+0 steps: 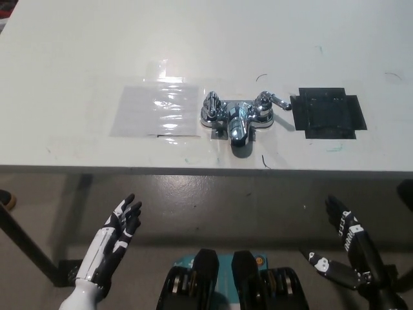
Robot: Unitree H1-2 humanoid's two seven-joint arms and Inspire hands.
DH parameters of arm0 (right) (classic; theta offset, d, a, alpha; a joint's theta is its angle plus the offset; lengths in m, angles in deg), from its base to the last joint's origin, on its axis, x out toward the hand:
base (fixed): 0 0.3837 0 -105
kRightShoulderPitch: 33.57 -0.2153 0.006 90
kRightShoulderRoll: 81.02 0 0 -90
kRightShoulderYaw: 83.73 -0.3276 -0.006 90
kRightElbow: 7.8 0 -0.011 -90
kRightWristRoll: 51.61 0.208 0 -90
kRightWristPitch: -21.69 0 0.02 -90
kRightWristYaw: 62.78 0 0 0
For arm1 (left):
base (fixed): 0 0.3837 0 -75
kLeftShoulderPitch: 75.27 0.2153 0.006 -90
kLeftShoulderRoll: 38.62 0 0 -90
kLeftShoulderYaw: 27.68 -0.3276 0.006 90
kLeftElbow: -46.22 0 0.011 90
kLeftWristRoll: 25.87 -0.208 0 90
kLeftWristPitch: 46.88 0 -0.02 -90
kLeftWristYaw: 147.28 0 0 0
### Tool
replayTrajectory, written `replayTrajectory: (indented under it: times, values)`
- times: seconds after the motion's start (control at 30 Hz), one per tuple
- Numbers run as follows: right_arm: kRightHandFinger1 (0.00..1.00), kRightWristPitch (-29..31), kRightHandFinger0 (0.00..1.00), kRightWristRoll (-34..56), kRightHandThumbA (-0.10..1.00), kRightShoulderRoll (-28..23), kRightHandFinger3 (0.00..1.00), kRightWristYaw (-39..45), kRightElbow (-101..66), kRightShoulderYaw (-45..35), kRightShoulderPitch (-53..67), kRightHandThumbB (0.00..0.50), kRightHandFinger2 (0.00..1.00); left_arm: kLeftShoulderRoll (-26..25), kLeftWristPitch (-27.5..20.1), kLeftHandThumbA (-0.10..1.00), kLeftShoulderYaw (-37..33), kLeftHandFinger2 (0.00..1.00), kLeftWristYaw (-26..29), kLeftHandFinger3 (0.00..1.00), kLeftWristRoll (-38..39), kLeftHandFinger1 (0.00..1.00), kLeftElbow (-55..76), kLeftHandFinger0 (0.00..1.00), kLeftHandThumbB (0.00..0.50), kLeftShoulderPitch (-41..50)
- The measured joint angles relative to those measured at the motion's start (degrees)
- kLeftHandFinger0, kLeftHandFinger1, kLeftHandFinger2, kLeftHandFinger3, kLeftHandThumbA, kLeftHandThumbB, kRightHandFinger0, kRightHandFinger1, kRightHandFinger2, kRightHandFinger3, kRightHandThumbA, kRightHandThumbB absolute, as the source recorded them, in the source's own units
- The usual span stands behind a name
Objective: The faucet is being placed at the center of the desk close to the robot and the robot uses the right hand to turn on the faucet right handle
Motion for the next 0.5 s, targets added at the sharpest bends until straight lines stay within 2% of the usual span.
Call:
replayTrajectory:
  times: [0.5]
  values:
    - [1.00,0.0,1.00,-1.7,0.76,-0.1,1.00,0.4,0.3,0.6,-0.1,0.170,1.00,0.0,-0.1,0.84,0.1,1.00,0.0,1.00,0.4,1.00,-0.2,1.00,0.097,-0.1]
